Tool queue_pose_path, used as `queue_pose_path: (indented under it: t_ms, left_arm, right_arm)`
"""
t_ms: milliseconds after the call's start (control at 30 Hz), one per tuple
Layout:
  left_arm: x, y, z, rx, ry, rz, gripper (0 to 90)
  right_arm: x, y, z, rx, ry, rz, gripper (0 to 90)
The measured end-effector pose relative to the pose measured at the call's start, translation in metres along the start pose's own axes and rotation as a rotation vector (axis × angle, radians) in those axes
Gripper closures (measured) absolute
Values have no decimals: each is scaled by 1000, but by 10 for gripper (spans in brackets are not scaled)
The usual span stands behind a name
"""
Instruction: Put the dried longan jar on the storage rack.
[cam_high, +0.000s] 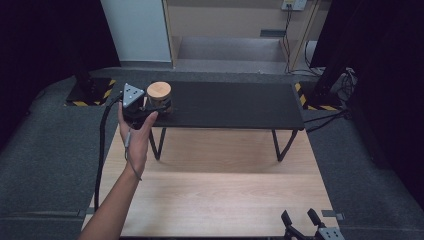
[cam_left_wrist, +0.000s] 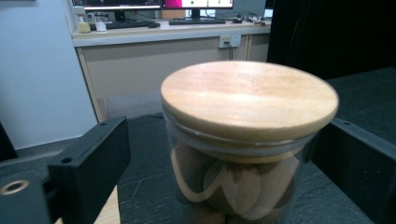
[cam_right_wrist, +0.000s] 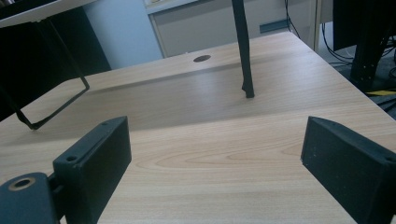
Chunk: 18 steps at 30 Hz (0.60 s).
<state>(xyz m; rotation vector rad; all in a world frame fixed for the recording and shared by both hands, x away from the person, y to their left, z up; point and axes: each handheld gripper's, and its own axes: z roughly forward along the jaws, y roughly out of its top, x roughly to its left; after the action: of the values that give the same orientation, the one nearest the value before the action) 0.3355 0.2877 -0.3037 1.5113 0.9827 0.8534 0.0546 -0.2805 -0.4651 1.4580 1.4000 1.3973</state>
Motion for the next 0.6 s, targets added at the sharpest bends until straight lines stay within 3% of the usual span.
queue_pose_path:
  t_ms: [367, 600]
  left_arm:
    - [-2, 3, -12, 6, -9, 23, 2]
    - [-4, 5, -28, -26, -14, 14, 2]
  right_arm:
    - [3, 3, 0, -1, 8, -5, 77]
    - [4, 4, 1, 2, 11, -4, 72]
